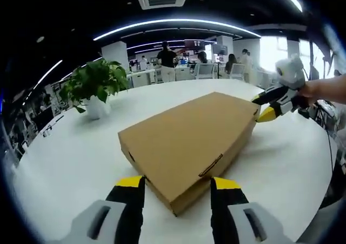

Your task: Operate the shoe box by opening the lid, removing the specified soft item, and placing it in the target area until the item is outside and the box remains undamaged.

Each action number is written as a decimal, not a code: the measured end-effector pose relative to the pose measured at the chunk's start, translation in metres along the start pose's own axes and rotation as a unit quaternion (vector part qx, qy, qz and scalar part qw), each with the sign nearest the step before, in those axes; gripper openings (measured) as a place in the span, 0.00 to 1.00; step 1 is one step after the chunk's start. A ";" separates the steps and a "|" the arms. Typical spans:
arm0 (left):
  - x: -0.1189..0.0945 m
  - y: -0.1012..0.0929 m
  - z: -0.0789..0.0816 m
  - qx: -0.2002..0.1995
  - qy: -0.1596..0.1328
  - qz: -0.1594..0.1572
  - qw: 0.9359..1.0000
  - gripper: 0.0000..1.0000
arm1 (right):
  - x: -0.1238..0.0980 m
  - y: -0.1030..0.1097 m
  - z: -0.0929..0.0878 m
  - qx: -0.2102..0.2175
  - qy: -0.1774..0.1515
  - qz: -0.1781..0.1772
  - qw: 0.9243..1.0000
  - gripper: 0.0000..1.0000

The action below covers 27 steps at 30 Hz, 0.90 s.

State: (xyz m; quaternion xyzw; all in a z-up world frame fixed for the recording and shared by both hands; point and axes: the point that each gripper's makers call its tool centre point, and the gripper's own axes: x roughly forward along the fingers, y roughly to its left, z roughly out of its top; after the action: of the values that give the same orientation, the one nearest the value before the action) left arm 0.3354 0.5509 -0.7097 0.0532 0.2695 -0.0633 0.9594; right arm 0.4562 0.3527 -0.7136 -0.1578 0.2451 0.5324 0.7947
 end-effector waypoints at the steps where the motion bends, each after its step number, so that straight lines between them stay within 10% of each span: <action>1: 0.000 0.000 0.000 0.000 0.000 0.000 1.000 0.49 | 0.000 0.000 0.000 0.000 0.000 -0.001 1.000 0.42; 27: -0.009 0.010 -0.008 0.002 0.019 -0.026 0.999 0.47 | -0.007 0.027 -0.004 0.026 0.026 -0.029 0.999 0.41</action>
State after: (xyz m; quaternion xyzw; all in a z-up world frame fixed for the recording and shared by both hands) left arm 0.3248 0.5624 -0.7112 0.0488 0.2892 -0.0881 0.9520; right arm 0.4283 0.3558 -0.7131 -0.1577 0.2744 0.4986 0.8070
